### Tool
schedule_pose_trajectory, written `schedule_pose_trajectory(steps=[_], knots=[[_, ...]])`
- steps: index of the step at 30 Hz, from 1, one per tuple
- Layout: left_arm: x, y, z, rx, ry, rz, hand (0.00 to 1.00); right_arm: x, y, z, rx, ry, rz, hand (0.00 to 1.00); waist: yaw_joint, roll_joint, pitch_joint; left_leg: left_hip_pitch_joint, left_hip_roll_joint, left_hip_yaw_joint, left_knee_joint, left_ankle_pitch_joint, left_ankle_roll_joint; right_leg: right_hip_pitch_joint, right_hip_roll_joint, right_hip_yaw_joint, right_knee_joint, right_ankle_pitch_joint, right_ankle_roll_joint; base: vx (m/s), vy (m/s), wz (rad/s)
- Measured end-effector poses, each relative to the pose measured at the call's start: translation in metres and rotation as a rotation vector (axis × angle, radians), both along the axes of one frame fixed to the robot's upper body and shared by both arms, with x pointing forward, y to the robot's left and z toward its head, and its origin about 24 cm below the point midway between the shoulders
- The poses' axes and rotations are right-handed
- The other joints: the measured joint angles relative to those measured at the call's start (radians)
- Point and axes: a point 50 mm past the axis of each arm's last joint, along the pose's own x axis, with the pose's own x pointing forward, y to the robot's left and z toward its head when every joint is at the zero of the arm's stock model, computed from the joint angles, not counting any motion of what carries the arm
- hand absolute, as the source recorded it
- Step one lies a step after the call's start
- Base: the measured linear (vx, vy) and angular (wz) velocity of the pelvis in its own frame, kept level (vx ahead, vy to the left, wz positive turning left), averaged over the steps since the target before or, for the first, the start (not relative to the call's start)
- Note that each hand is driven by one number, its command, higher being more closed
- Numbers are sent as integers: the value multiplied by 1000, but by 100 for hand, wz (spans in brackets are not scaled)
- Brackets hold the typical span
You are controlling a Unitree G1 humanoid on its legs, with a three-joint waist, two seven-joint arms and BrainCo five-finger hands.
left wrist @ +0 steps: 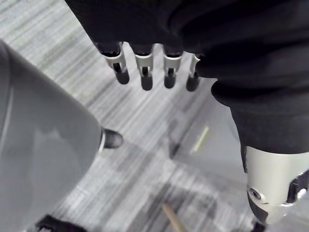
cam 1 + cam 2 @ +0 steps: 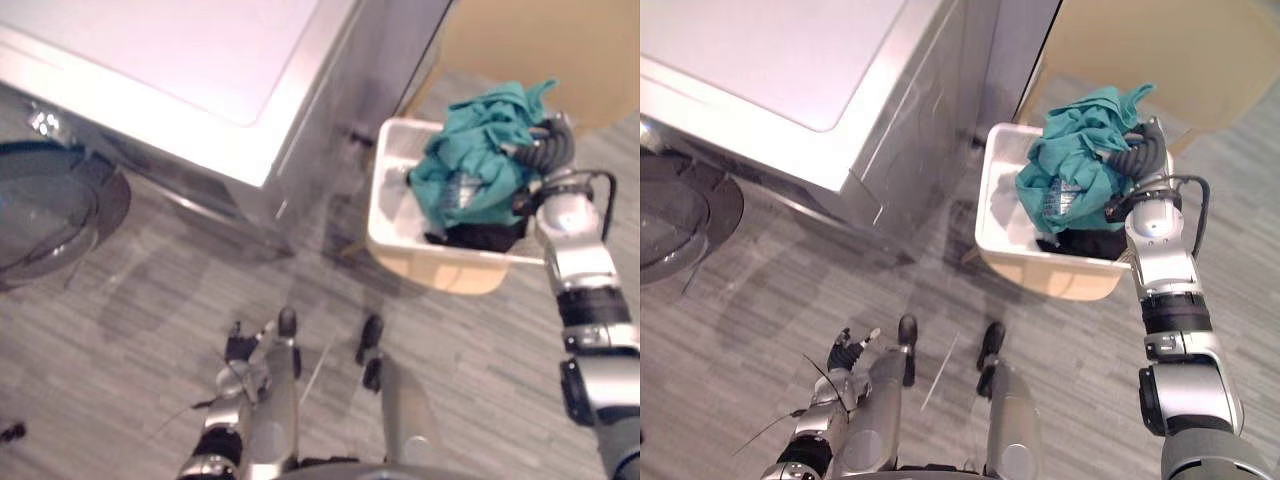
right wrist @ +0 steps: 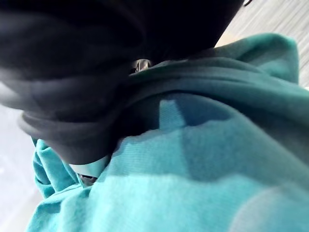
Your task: Pick up the laundry basket with both hands and put the clothes into the washing machine.
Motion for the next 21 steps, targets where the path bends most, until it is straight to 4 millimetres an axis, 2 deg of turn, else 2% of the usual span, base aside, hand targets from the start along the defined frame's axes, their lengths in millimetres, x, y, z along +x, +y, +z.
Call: schedule_pose_trajectory(steps=[1,2,5,7,9,10,12,13,15,18,21], knots=[[-6,-4,-4,2,24,-38,0,-5,-8,-6,32,3,-31,100,-9,-1,-37,49,-9,0,-52,17,-3,33,1,4,-27,5,3,98,-16,-2],[-8,-7,-6,-3,29,-58,0,-6,-11,-8,42,4,-41,100,-10,1,-51,66,-11,1,-71,23,-3,46,1,7,-38,7,3,112,-5,-9],[-10,-19,-5,-7,23,-169,0,-11,-21,-12,79,2,-72,100,-38,9,-108,136,-18,8,-135,41,-6,101,12,15,-87,22,6,79,11,-10],[-3,-32,3,5,-23,-314,0,-14,-26,-12,93,-7,-90,100,-60,17,-132,183,-26,13,-168,48,-4,139,17,25,-112,28,8,51,32,-12],[2,-50,12,-12,-75,-443,0,-17,-31,-15,100,1,-104,100,-63,28,-182,218,-29,36,-199,52,-2,154,19,48,-129,35,14,49,32,-23],[4,-55,17,-20,-99,-477,0,-17,-31,-15,101,-1,-106,100,-64,32,-187,231,-29,40,-202,52,-2,164,20,54,-134,36,14,50,30,-26],[13,-80,38,-61,-206,-610,0,-19,-31,-14,98,-9,-102,100,-69,49,-221,266,-34,54,-226,53,0,182,21,74,-146,40,19,34,38,-23],[15,-86,44,-76,-235,-639,0,-19,-31,-13,97,-13,-100,100,-71,52,-227,273,-34,60,-230,53,0,185,21,80,-147,41,20,22,30,-26],[24,-103,73,-133,-369,-725,0,-19,-24,-6,77,-39,-72,100,-85,62,-243,306,-34,78,-251,53,1,206,26,102,-167,50,22,8,19,-25],[36,-112,107,-185,-522,-755,0,-19,-7,5,31,-76,0,100,-91,65,-266,333,-30,115,-265,53,1,215,35,138,-189,67,21,2,10,-38],[50,-116,131,-192,-623,-769,0,-19,6,11,-7,-103,57,100,-103,65,-272,357,-30,128,-270,53,1,232,40,157,-203,76,21,-8,-2,-23]])
